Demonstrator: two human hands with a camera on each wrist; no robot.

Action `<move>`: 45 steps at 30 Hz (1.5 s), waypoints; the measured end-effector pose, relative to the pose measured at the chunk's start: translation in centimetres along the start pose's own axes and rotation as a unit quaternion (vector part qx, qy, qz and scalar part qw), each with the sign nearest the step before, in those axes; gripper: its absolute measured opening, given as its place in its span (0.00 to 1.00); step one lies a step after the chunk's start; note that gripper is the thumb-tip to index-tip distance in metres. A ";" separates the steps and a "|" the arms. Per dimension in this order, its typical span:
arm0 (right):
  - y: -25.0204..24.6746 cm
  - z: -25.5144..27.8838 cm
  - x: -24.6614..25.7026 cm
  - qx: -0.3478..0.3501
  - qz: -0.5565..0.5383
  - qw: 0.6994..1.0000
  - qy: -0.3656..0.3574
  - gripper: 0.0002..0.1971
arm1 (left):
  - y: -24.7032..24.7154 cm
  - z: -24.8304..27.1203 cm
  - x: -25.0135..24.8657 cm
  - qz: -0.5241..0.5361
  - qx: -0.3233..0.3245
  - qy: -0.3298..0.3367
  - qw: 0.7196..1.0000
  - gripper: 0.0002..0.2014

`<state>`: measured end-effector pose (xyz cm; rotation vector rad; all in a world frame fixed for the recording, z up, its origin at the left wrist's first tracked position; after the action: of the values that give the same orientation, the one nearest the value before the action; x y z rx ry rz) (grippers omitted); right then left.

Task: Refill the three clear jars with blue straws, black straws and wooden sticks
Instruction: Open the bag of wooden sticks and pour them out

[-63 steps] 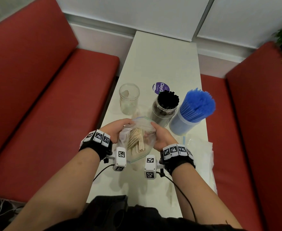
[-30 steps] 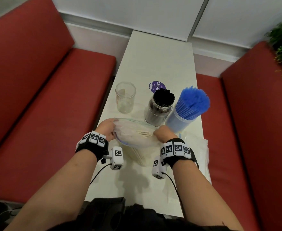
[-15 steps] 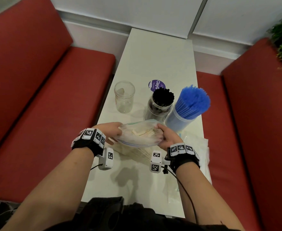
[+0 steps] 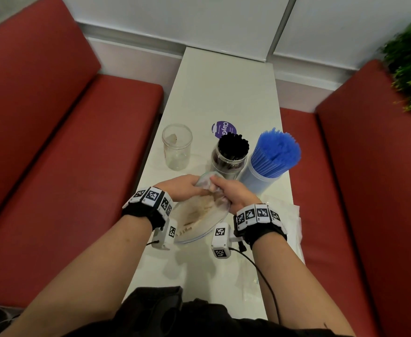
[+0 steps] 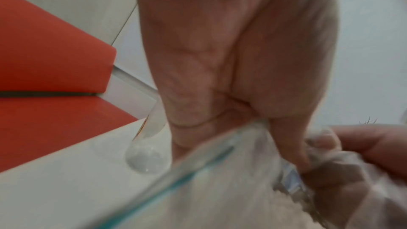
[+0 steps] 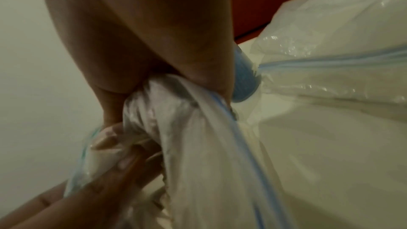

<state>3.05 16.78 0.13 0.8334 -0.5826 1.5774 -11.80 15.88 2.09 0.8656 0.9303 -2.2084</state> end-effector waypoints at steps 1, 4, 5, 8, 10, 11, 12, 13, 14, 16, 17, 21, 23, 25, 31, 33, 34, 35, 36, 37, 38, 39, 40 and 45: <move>-0.1 0.0 0.1 -0.007 0.006 1.000 -0.019 0.15 | -0.1 -0.2 0.6 0.024 -0.030 -0.013 0.999 0.13; -0.2 0.0 0.5 -0.031 0.055 0.994 -0.094 0.15 | 0.1 -0.8 1.9 0.127 -0.080 -0.028 0.988 0.13; -0.4 0.0 0.6 -0.047 0.071 0.990 -0.116 0.10 | 0.0 -1.0 2.2 0.153 -0.092 -0.030 0.984 0.13; -1.5 -0.4 -0.1 -0.112 0.019 0.986 -0.124 0.06 | -0.5 -0.9 3.4 0.240 -0.097 -0.020 0.966 0.11; -2.1 -0.5 -0.6 -0.126 -0.063 0.985 -0.102 0.07 | -0.6 -0.8 3.9 0.297 -0.064 -0.005 0.953 0.12; -2.1 -0.6 -0.9 -0.125 -0.094 0.984 -0.091 0.07 | -0.4 -0.7 4.0 0.310 -0.051 -0.002 0.949 0.11; -2.1 -0.6 -1.1 -0.123 -0.106 0.983 -0.081 0.06 | -0.2 -0.7 4.1 0.321 -0.046 -0.003 0.946 0.09; -1.9 -0.8 -1.2 -0.123 -0.102 0.984 -0.076 0.05 | 0.0 -0.7 4.1 0.333 -0.049 -0.010 0.941 0.08; -1.8 -0.9 -1.3 -0.127 -0.085 0.986 -0.074 0.04 | 0.1 -0.9 4.3 0.347 -0.059 -0.022 0.936 0.09; -1.4 -1.2 -1.4 -0.136 -0.037 0.987 -0.079 0.02 | 0.4 -1.1 4.4 0.373 -0.082 -0.048 0.923 0.11; -1.2 -1.3 -1.5 -0.136 -0.009 0.987 -0.087 0.04 | 0.5 -1.2 4.4 0.384 -0.091 -0.061 0.917 0.12; -0.6 -1.1 -1.1 -0.085 0.134 0.960 -0.229 0.20 | 0.2 -1.2 5.0 0.436 -0.124 -0.120 0.883 0.12; -0.3 -0.7 -1.2 -0.047 0.210 0.929 -0.300 0.23 | -0.1 -1.2 5.1 0.434 -0.136 -0.142 0.879 0.11; 0.1 -0.6 -1.4 -0.019 0.289 0.905 -0.311 0.17 | -0.2 -1.3 5.1 0.426 -0.142 -0.149 0.881 0.10; 0.4 -1.1 -1.0 -0.002 0.396 0.868 -0.301 0.13 | 0.0 -1.3 5.0 0.482 -0.130 -0.127 0.857 0.10; 0.3 -1.3 -0.8 -0.011 0.402 0.866 -0.299 0.11 | 0.5 -1.4 4.7 0.524 -0.075 -0.126 0.839 0.10; 0.2 -1.4 -0.8 -0.017 0.397 0.869 -0.296 0.11 | 0.6 -1.3 4.5 0.529 -0.040 -0.126 0.838 0.12; 0.0 -1.5 -0.8 -0.024 0.387 0.874 -0.293 0.11 | 0.7 -1.2 4.2 0.511 -0.003 -0.117 0.851 0.14; -0.2 -1.6 -0.9 -0.028 0.370 0.882 -0.290 0.11 | 0.8 -1.2 3.9 0.475 0.033 -0.093 0.875 0.16; -0.3 -1.6 -1.0 -0.028 0.348 0.893 -0.284 0.11 | 0.8 -1.2 3.7 0.430 0.063 -0.061 0.899 0.18; -0.4 -1.7 -1.0 -0.027 0.323 0.905 -0.277 0.11 | 0.9 -1.1 3.6 0.383 0.085 -0.032 0.919 0.19; -0.4 -1.8 -1.0 -0.028 0.300 0.914 -0.270 0.12 | 0.9 -1.1 3.5 0.339 0.092 -0.018 0.936 0.21; -0.3 -1.9 -1.0 -0.030 0.282 0.921 -0.266 0.12 | 0.7 -1.1 3.5 0.301 0.075 -0.018 0.950 0.23; 0.7 -2.3 0.3 -0.017 0.218 0.936 -0.275 0.14 | -0.9 -1.3 2.5 0.070 -0.047 0.043 0.996 0.25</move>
<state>1.88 18.60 -1.03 1.1883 -1.2651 1.7167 -13.58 16.79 -0.12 0.9564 0.9761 -2.0065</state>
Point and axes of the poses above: each hand's wrist, its own z-axis away from the middle knuckle, its own y-axis out of the palm, x = y × z, the point moved 5 cm from there along -z, towards the middle knuckle, and after that the axes turned 7 degrees about -y, right-handed, at the moved point
